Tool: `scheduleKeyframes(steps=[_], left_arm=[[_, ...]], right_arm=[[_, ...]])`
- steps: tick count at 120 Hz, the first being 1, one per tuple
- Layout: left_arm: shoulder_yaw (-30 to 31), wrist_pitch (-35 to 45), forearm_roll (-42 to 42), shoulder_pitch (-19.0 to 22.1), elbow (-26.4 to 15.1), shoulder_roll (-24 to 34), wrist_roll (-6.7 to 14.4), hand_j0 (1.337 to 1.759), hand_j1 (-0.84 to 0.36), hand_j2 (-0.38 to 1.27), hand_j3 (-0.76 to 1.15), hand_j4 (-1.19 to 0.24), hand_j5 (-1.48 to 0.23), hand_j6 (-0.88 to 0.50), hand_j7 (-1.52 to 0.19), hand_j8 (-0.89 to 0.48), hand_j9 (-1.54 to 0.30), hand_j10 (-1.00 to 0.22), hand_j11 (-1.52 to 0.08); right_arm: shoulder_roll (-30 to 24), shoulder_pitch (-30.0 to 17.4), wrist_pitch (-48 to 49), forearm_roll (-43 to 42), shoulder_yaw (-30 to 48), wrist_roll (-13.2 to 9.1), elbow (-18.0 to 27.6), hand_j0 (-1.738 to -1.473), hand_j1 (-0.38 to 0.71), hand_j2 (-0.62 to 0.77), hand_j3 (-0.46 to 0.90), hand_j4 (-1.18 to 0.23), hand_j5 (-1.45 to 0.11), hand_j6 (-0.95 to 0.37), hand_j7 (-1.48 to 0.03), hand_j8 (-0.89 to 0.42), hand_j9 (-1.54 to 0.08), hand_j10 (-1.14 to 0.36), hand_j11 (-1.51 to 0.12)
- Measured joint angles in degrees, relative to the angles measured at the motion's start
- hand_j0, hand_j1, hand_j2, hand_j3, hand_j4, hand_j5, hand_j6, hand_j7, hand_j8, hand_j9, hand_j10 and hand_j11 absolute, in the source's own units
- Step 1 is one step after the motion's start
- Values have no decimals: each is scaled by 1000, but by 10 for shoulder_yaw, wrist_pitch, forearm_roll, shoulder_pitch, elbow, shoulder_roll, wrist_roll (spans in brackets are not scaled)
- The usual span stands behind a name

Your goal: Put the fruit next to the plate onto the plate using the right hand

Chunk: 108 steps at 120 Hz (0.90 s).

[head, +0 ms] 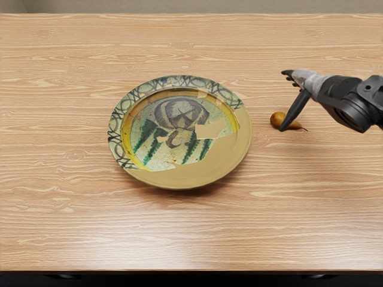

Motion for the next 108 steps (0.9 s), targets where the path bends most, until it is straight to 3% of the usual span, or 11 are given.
scheduleKeyframes(steps=[22, 52, 89, 108], left_arm=[[0, 0, 0, 0, 0, 0, 0, 1658, 324, 4, 0, -20, -27, -20, -27, -20, -27, -20, -27], [0, 0, 0, 0, 0, 0, 0, 1658, 325, 4, 0, -20, -26, -20, -26, -20, -26, -20, -26], [0, 0, 0, 0, 0, 0, 0, 1658, 324, 4, 0, -20, -27, -20, -27, -20, -27, -20, -27], [0, 0, 0, 0, 0, 0, 0, 1658, 324, 4, 0, -20, -27, -20, -27, -20, -27, -20, -27]], right_arm=[[47, 22, -58, -49, -61, -2, -29, -1658, -349, 1, 0, -2, 0, -4, 0, -3, 0, -2, 0], [99, -8, -147, -65, -73, -3, -90, -1658, -349, 1, 0, -2, 0, -3, 0, -3, 0, -2, 0], [163, -4, -161, -68, -140, -3, -174, -1658, -349, 2, 0, -2, 0, -3, 0, -2, 0, -2, 0], [177, 10, -159, -68, -167, -3, -191, -1658, -341, 0, 0, -8, -9, -10, -9, -9, -9, -8, -9]])
